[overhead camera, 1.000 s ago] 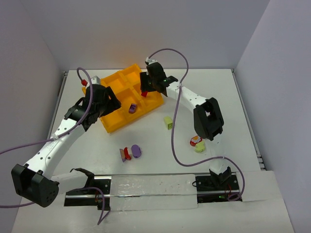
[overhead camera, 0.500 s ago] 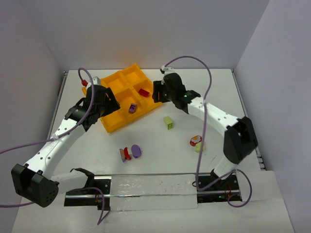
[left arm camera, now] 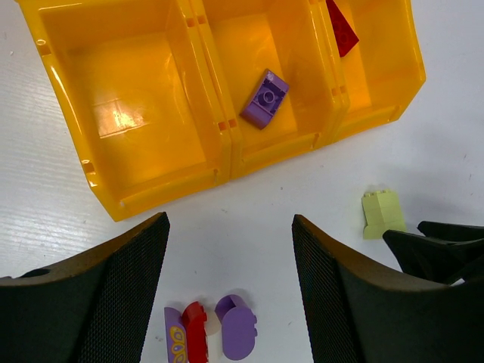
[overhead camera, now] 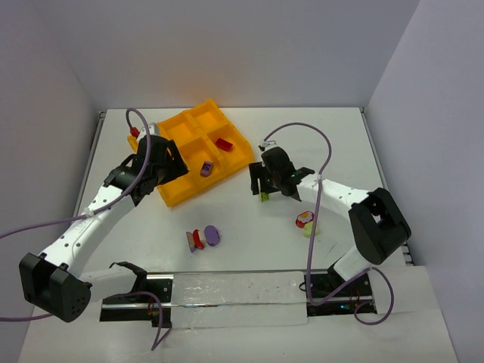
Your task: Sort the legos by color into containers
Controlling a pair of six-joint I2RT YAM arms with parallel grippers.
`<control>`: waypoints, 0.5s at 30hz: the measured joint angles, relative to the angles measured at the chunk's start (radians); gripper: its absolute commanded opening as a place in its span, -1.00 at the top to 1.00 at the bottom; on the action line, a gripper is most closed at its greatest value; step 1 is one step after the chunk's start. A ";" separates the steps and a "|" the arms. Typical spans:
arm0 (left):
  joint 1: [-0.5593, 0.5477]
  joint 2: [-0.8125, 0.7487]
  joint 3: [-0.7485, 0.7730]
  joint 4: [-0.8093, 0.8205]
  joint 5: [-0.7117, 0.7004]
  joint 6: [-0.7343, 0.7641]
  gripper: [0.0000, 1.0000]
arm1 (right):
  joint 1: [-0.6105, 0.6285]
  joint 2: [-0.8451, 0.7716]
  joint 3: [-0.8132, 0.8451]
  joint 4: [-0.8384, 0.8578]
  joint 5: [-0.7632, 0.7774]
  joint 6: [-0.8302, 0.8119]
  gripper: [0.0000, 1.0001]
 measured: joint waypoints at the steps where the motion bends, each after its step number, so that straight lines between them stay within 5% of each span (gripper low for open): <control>1: 0.000 0.000 -0.001 0.000 0.000 0.000 -0.46 | 0.000 0.003 -0.002 0.001 -0.002 0.001 -0.50; 15: 0.000 0.000 -0.006 0.001 0.005 0.006 -0.45 | 0.000 0.094 -0.002 0.012 -0.021 0.004 -0.26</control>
